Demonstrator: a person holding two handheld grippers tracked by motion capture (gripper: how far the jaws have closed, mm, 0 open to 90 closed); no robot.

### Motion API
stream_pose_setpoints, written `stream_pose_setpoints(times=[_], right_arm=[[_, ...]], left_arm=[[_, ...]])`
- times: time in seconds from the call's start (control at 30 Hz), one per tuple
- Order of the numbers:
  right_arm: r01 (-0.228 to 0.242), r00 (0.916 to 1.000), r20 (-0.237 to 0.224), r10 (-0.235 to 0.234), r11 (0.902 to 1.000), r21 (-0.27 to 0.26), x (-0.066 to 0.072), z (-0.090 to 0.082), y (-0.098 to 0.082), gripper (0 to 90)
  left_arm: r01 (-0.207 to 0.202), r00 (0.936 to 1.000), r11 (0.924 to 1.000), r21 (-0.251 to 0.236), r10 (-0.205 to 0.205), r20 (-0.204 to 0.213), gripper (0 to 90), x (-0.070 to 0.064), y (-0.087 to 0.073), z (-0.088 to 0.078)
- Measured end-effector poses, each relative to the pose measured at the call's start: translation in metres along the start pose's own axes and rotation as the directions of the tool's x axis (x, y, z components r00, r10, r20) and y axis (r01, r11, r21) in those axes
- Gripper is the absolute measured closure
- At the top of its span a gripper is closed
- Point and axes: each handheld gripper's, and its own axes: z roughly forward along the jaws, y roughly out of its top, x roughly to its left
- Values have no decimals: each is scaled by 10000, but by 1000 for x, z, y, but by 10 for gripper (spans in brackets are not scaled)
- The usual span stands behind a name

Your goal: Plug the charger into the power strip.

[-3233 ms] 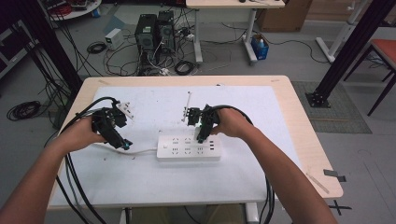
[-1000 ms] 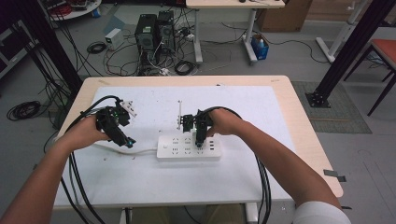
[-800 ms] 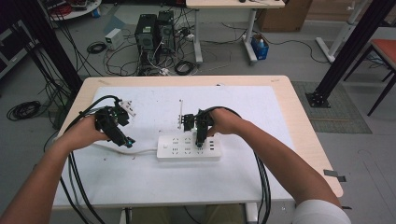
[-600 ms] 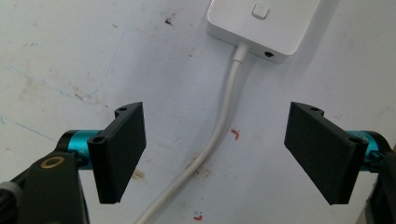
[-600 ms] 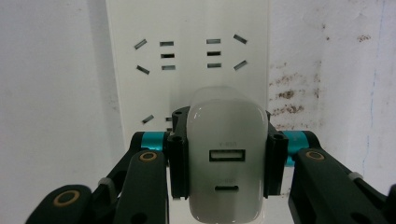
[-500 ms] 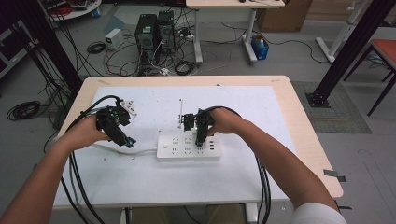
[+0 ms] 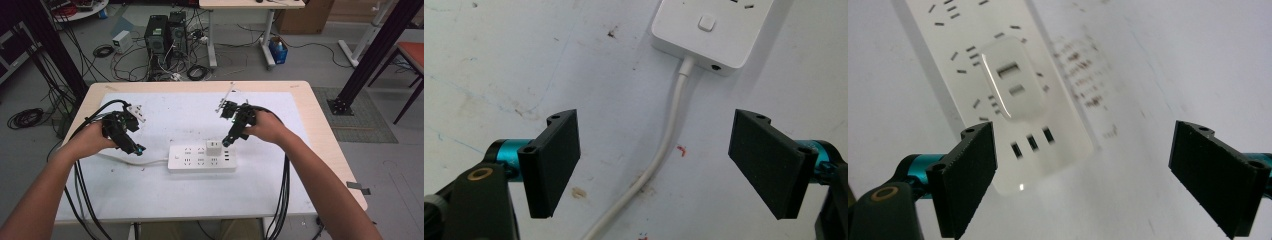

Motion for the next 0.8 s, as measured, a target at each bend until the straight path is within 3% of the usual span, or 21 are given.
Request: stream_pose_setpoints(times=[0.07,0.2,0.23,0.27,0.33,0.4,0.47,0.67,0.8], right_arm=[[-429,9991,37,429,9990,-133,-6,-10,-11,113],[-1048,9929,542,1058,9943,-209,-14,-30,-34,113],[-1048,9929,542,1058,9943,-209,-14,-30,-34,113],[-1159,9911,662,1158,9933,-22,-17,-38,-44,111],[-1257,9886,894,1213,9910,452,-19,-42,-52,18],[-1027,9891,1154,914,9900,967,-22,-47,-61,8],[-1078,9837,1576,870,9858,1288,-23,-52,-69,8],[-1258,9867,1171,1128,9858,1109,-19,-65,-89,9],[-1289,9856,1210,1180,9879,861,-17,-72,-100,9]], left_arm=[[1,10000,10000,-72,-2,-27,207,1,1,-3],[41,9999,9999,-111,-42,-124,207,3,4,-8],[6,9999,10000,-84,-7,-152,207,3,5,-9],[7,9998,9999,-101,-9,-181,207,3,6,-11],[0,9997,10000,-94,-3,-238,207,3,8,-13],[53,9995,9999,-151,-58,-309,207,4,8,-15],[33,9994,9999,-151,-38,-333,207,5,9,-16],[91,9996,9998,-202,-96,-256,207,7,9,-18],[137,9996,9995,-271,-144,-252,207,5,8,-20]])
